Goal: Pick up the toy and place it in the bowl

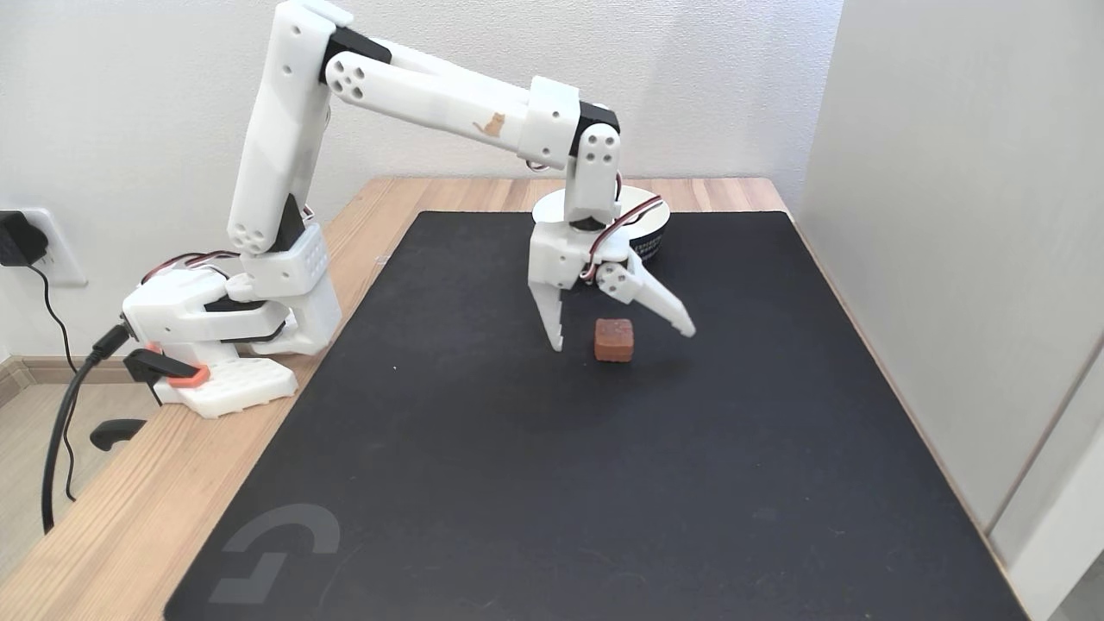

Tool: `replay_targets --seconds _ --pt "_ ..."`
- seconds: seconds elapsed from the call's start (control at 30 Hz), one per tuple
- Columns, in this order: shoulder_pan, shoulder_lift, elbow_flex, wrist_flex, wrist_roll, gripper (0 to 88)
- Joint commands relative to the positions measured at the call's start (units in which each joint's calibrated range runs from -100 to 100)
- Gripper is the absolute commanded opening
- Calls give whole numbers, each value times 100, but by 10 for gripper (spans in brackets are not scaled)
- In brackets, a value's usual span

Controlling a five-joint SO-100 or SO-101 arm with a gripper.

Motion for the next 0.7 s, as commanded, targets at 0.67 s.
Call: replay_targets --seconds 0.67 --pt "-128 -142 -138 -642 2 43"
